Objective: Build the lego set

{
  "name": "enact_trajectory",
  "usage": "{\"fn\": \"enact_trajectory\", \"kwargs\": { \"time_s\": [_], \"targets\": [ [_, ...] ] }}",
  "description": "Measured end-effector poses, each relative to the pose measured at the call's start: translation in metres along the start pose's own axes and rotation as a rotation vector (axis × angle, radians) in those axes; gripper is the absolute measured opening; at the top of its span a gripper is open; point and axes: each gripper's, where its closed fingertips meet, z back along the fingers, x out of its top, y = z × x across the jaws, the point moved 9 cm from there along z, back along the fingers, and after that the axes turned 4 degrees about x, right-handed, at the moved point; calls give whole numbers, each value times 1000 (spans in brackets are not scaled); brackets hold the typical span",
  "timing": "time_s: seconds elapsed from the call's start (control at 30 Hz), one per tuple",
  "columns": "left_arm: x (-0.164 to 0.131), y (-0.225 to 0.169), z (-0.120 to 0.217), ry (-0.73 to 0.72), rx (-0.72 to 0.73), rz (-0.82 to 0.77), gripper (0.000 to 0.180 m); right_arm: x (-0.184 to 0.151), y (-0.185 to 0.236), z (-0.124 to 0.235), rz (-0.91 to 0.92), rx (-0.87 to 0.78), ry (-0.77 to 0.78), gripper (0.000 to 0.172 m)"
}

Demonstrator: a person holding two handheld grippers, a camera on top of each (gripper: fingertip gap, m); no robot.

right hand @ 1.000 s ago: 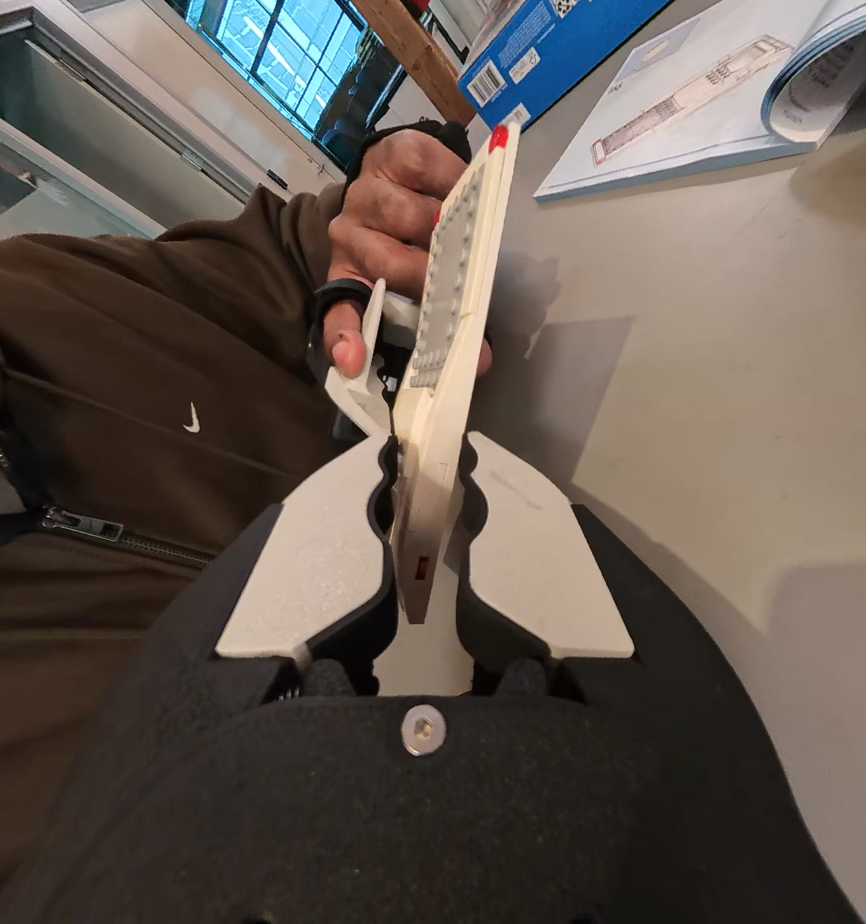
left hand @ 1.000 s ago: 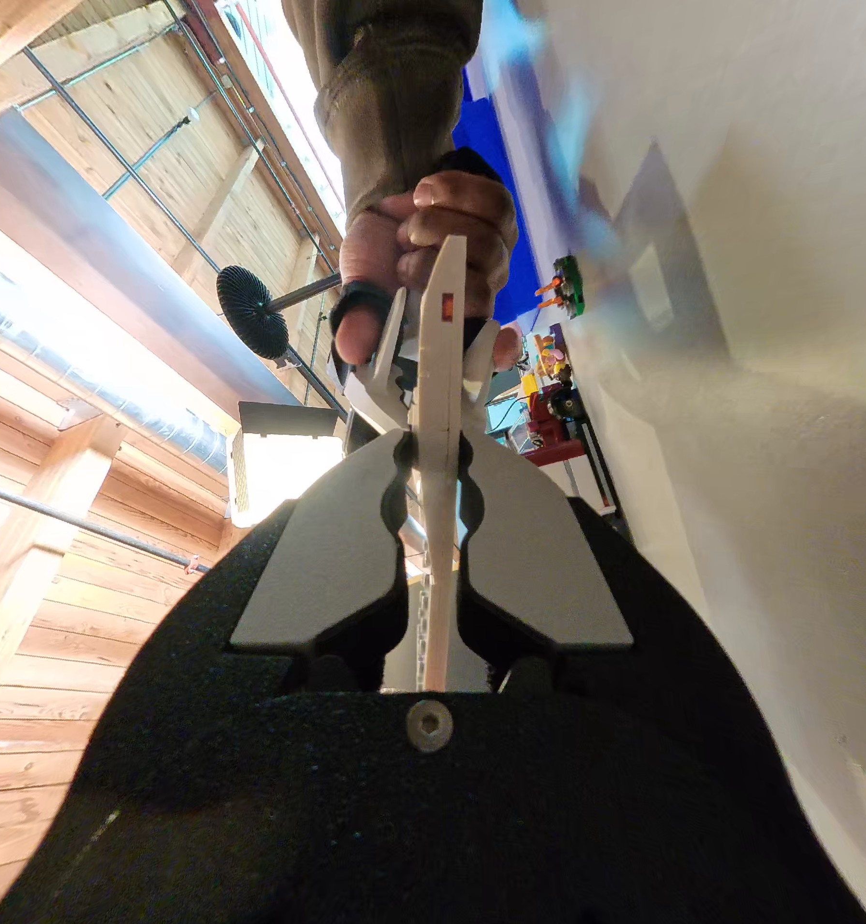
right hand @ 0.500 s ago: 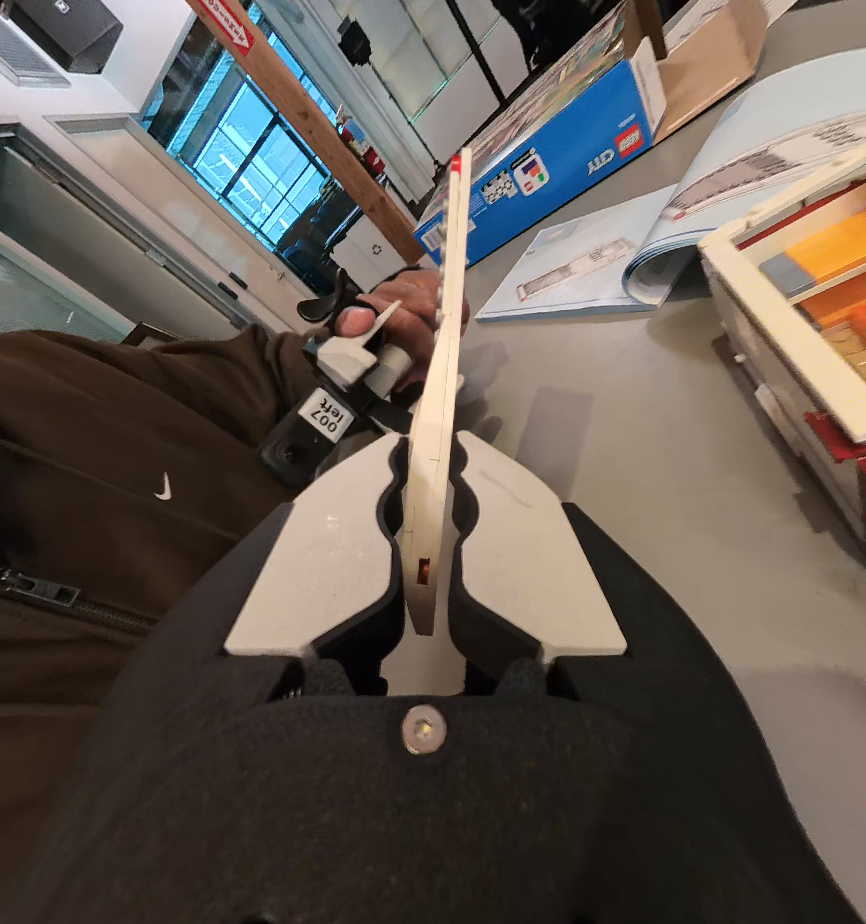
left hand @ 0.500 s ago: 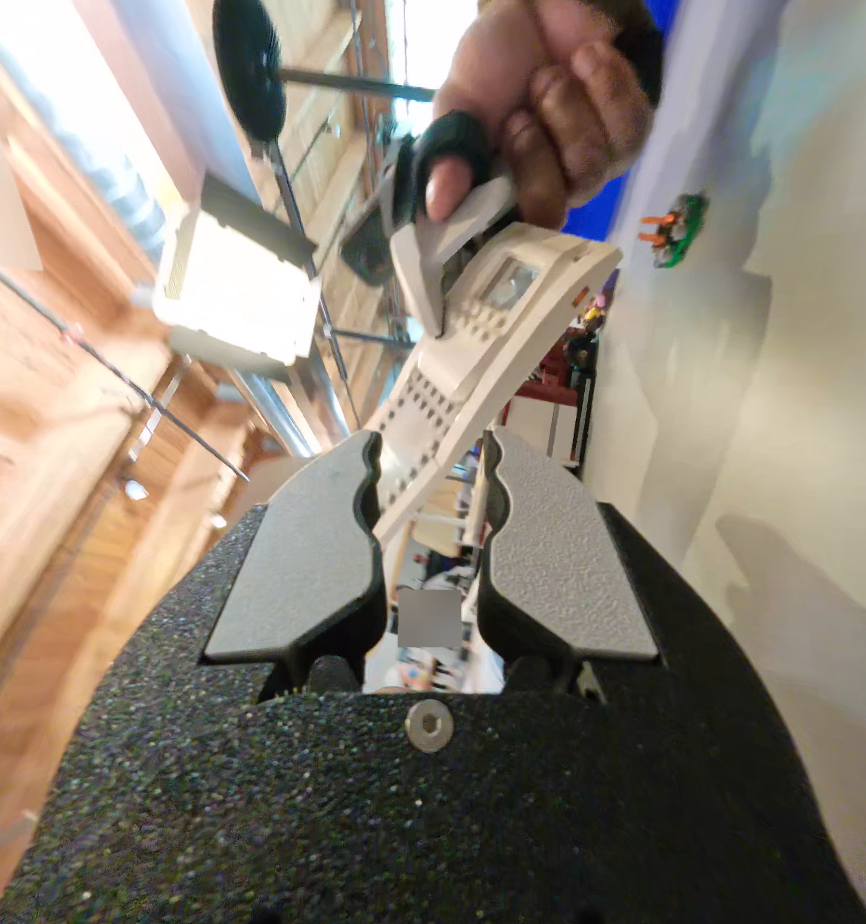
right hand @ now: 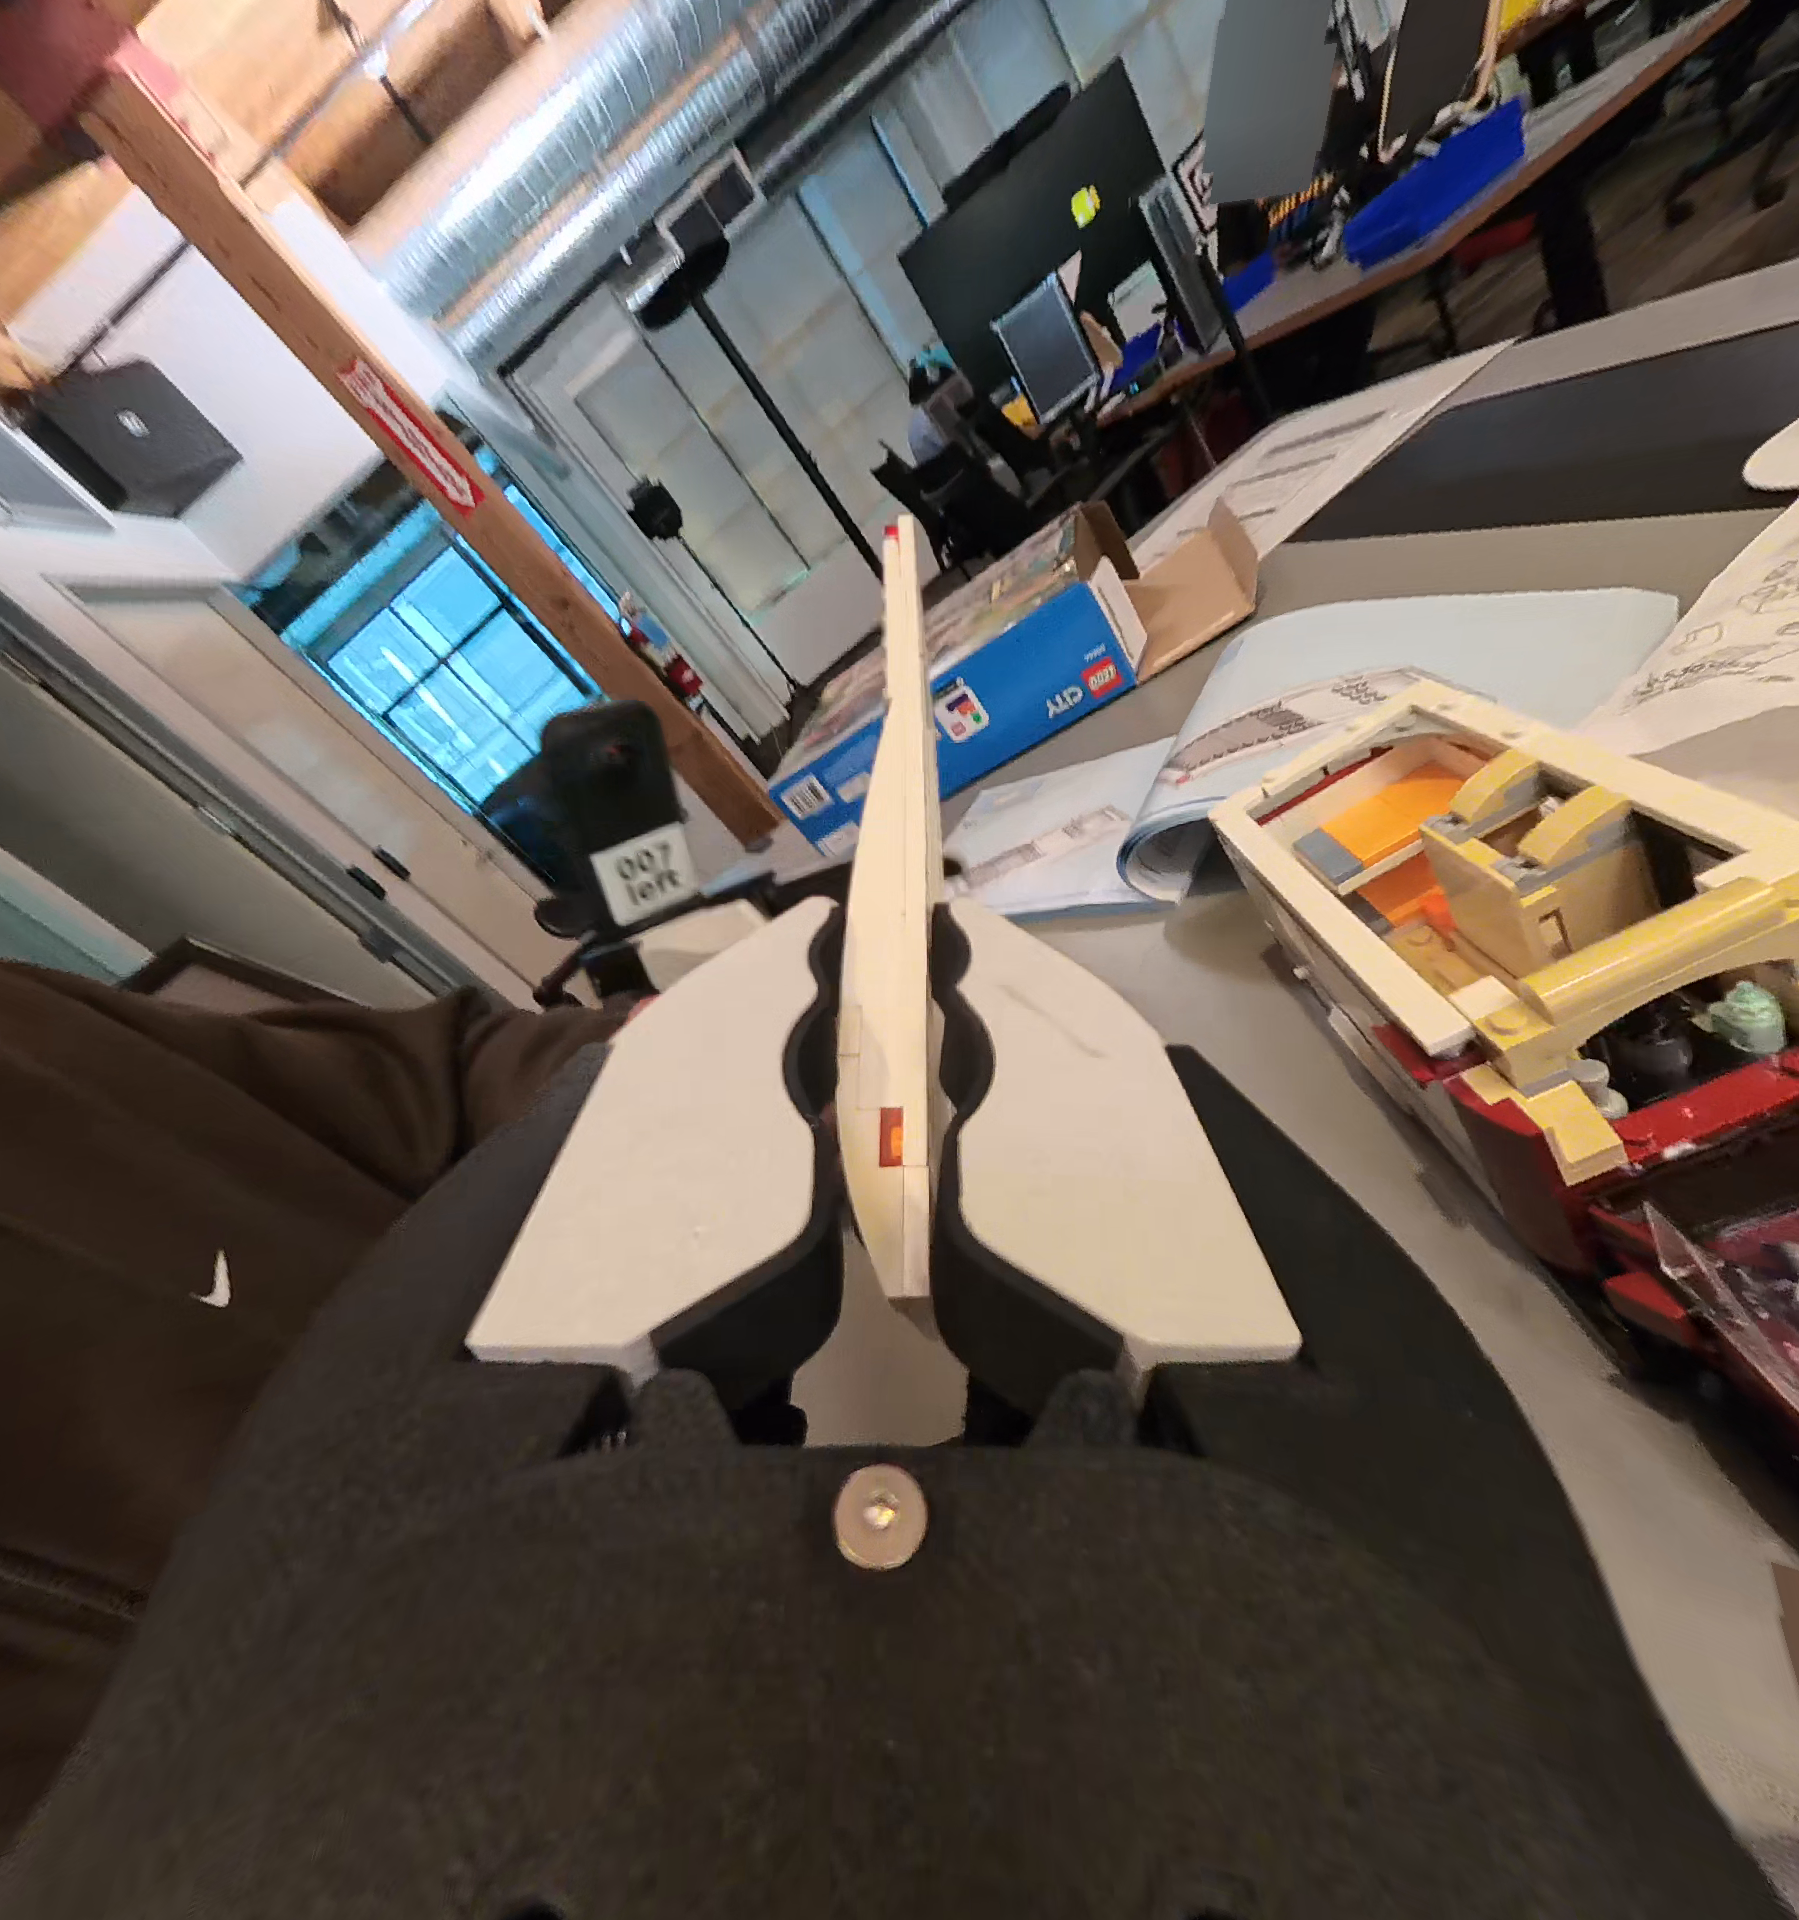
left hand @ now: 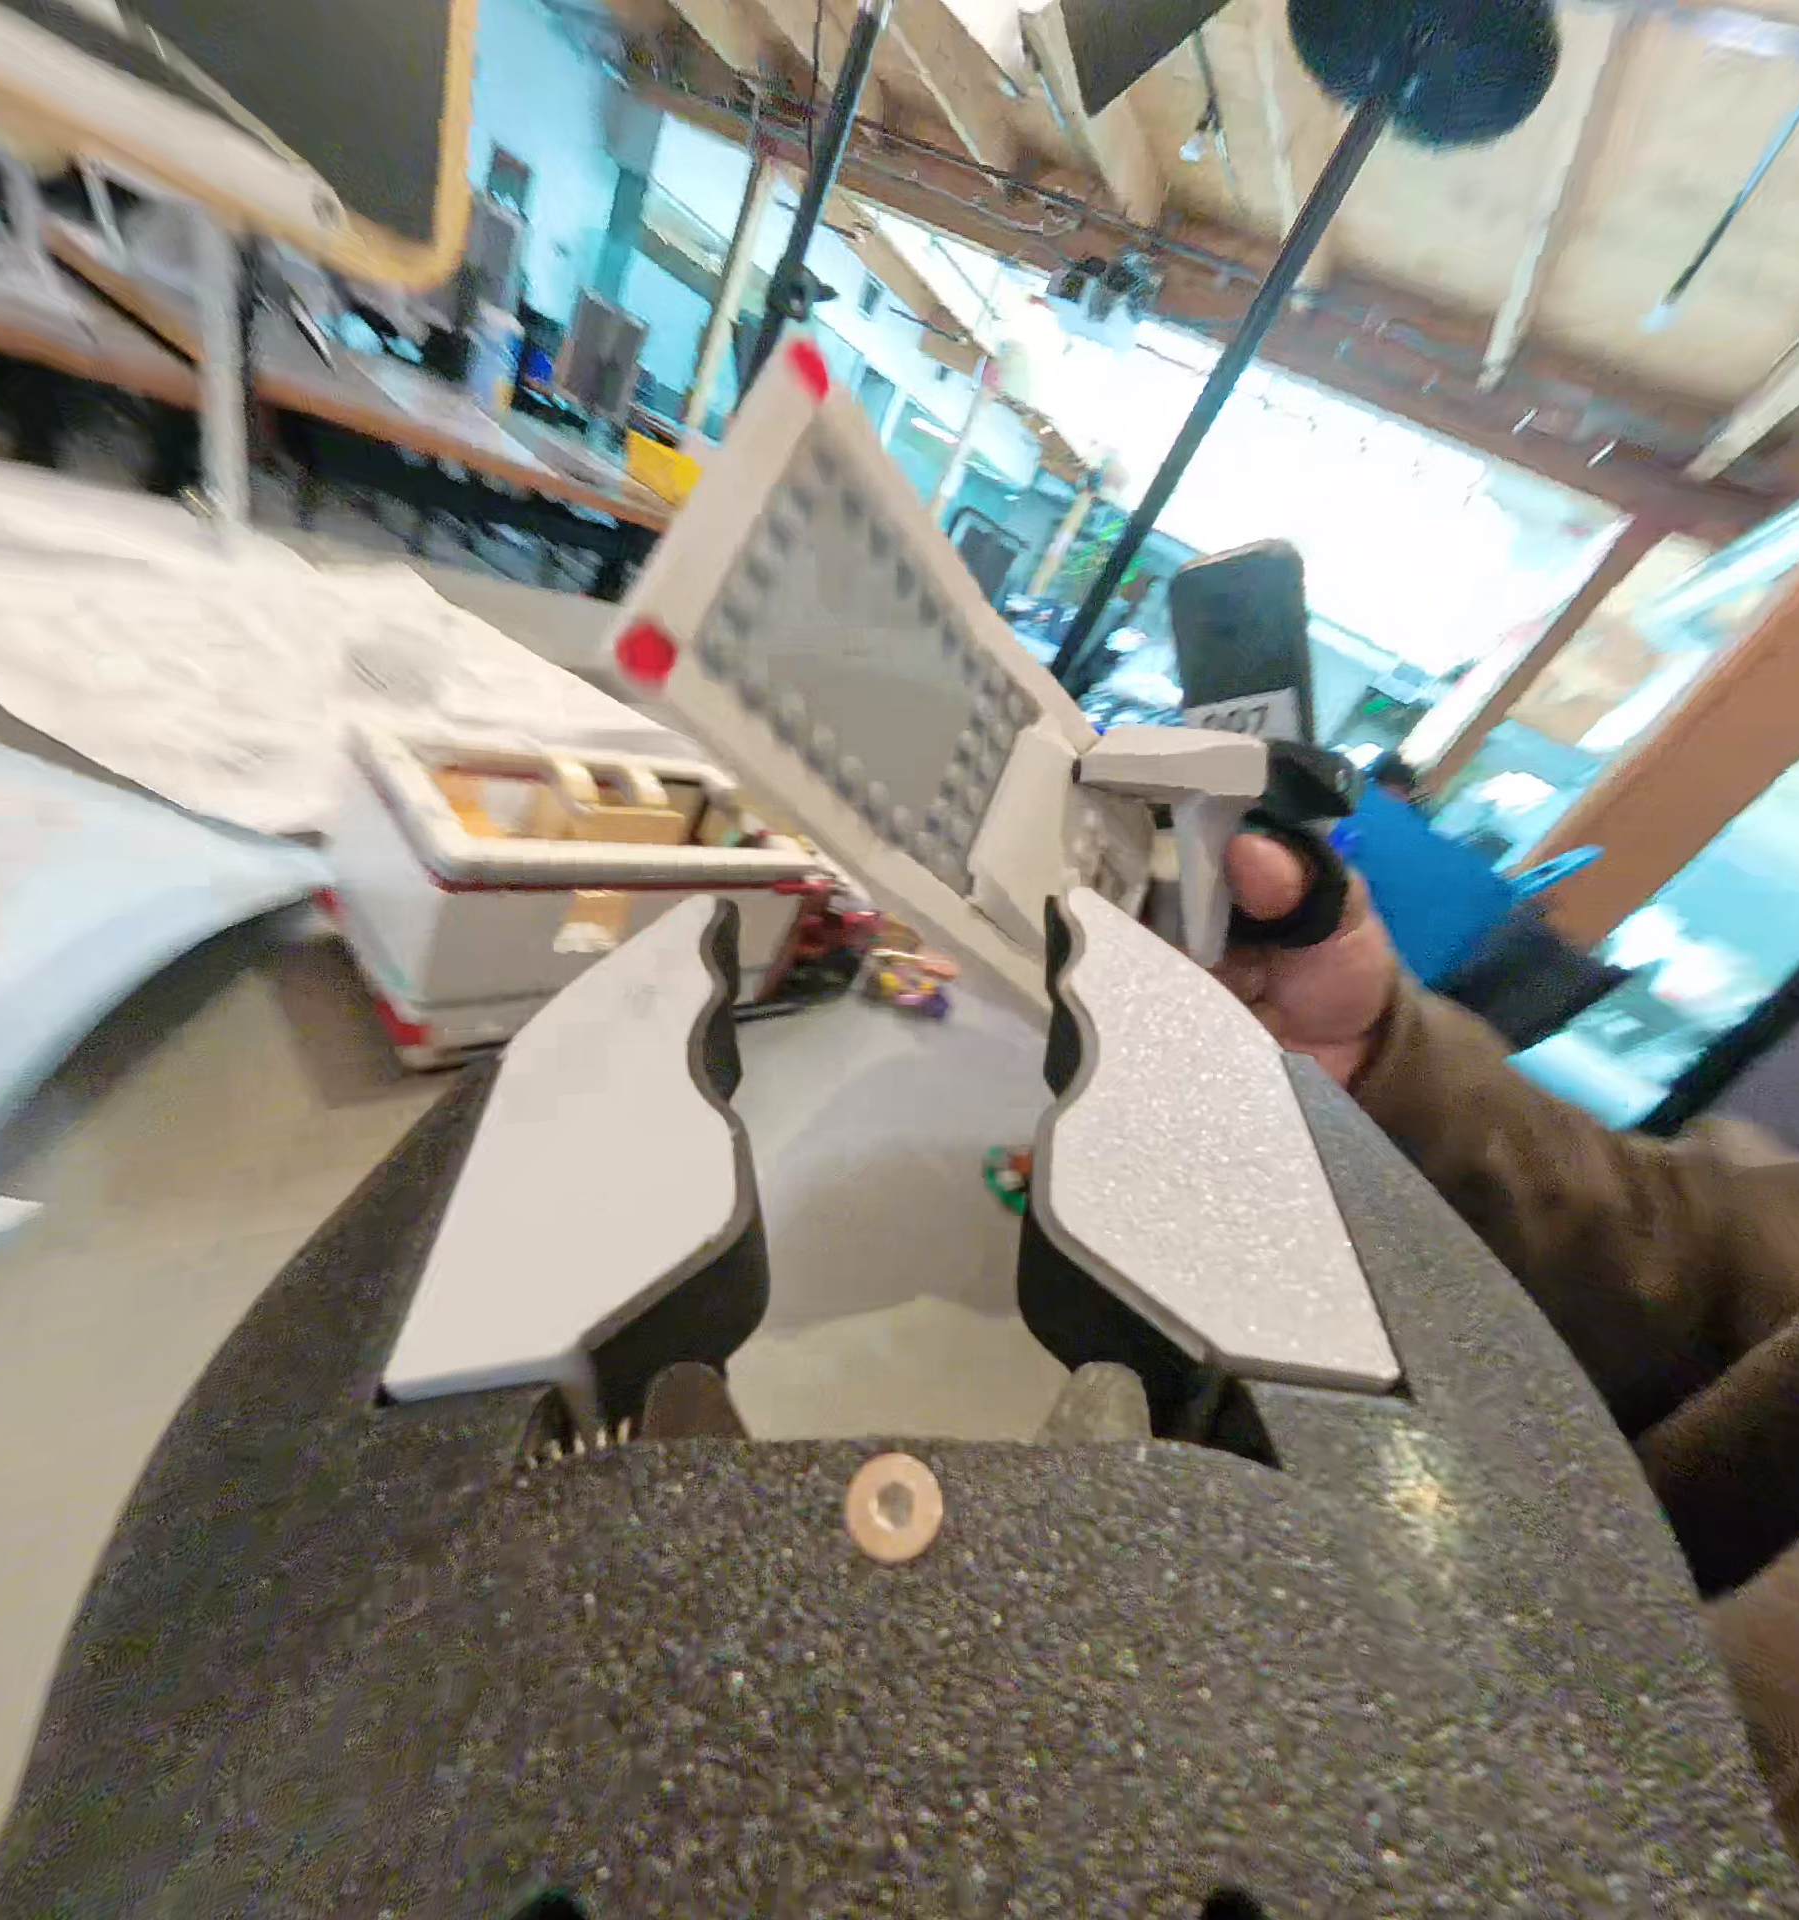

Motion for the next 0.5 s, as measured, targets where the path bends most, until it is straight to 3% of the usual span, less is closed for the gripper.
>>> {"fn": "enact_trajectory", "kwargs": {
  "time_s": [0.1,0.2,0.33,0.5],
  "targets": [
    [-7,2,-19,7,-138,248,57,-1,0,-2,-57,48,-78,15],
    [-9,2,-33,-10,-294,428,45,-4,0,-4,-75,75,-124,15],
    [-11,0,-37,-18,-355,404,21,-7,-1,-4,-75,86,-157,15],
    [-7,-2,-32,-57,-369,306,16,-10,-3,-5,-100,148,-151,15]
  ]
}}
